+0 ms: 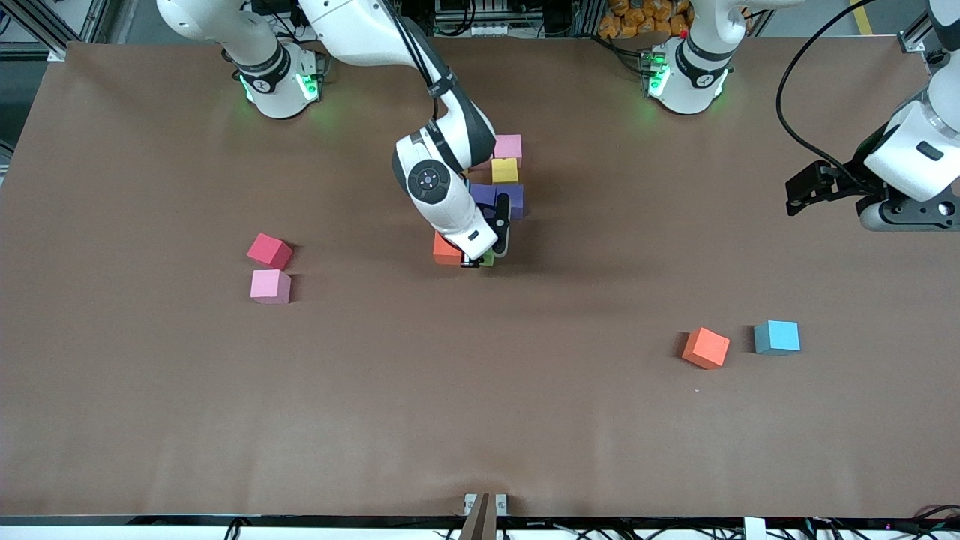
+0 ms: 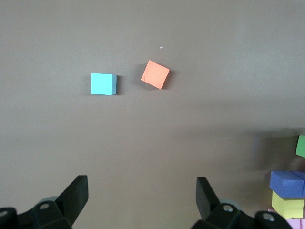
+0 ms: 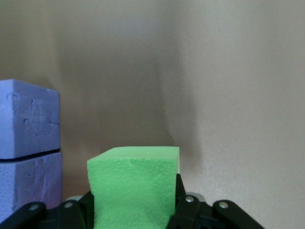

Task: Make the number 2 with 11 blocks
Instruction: 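Release green and lift the right gripper away from the figure, then grasp the second orange cube with the left gripper while the right gripper retracts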

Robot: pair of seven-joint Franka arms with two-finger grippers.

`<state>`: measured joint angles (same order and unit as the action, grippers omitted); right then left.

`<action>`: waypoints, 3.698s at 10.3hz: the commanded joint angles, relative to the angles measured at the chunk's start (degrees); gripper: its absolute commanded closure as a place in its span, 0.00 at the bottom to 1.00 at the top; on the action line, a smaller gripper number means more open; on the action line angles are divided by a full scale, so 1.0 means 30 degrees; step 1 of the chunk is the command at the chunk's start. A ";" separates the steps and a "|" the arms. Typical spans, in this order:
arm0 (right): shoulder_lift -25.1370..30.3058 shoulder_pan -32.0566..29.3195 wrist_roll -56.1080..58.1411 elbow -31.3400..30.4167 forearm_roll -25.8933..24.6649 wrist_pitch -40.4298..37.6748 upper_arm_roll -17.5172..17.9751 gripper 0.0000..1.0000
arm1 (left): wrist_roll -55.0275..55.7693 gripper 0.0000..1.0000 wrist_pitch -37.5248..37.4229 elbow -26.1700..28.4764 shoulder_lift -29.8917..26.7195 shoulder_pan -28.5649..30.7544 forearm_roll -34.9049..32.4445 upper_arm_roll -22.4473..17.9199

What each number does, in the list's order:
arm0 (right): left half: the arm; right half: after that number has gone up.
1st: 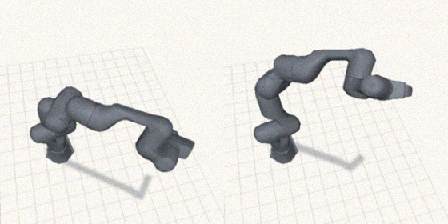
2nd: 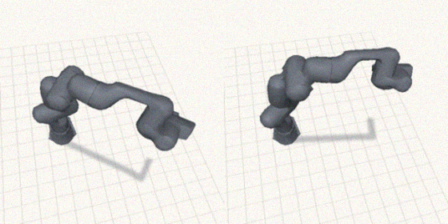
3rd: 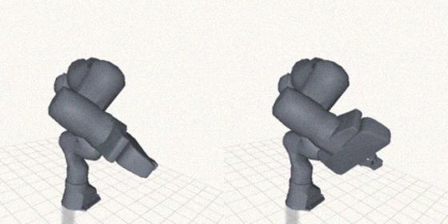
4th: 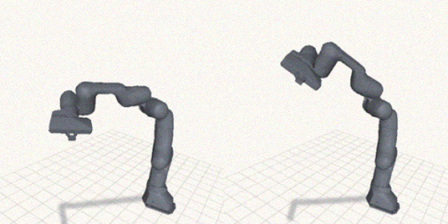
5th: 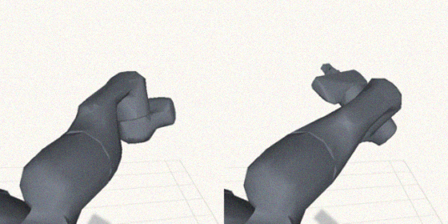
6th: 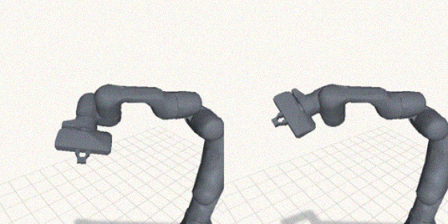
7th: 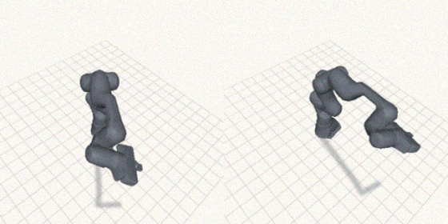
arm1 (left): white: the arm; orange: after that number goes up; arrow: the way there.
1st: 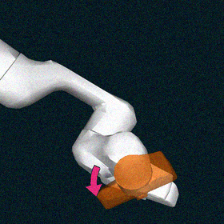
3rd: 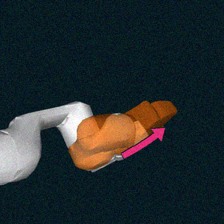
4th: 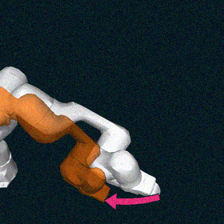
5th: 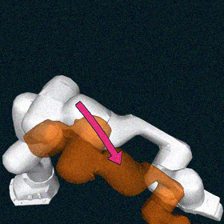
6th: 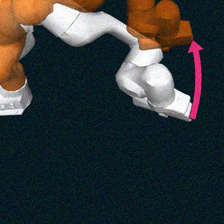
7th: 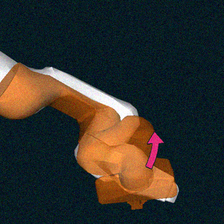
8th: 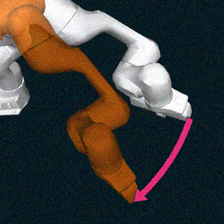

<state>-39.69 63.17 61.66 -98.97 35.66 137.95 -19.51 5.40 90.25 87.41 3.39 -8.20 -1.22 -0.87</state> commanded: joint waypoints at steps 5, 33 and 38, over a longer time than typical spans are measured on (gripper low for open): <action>-0.0100 0.0244 0.0949 -0.0437 0.0272 0.0596 -0.0119 0.84 | -0.0189 0.00 -0.0348 -0.0369 0.0511 0.0066 -0.0444 0.0259; 0.4231 -0.0254 -0.2651 -0.0201 0.0038 -0.7631 -0.7258 0.00 | -0.2240 0.00 0.0496 -0.0222 0.3025 -0.0693 -0.0473 0.0347; 0.7045 -0.6861 -0.4225 -0.0058 -0.3995 -1.0237 -0.7503 0.00 | -0.2589 0.00 0.5148 0.1821 0.4670 -0.1016 -0.1988 0.0377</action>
<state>-22.21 47.77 52.91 -98.41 27.71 109.61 -43.66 -0.91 101.79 89.78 17.82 -10.85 -3.87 0.13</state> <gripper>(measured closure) 0.000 0.000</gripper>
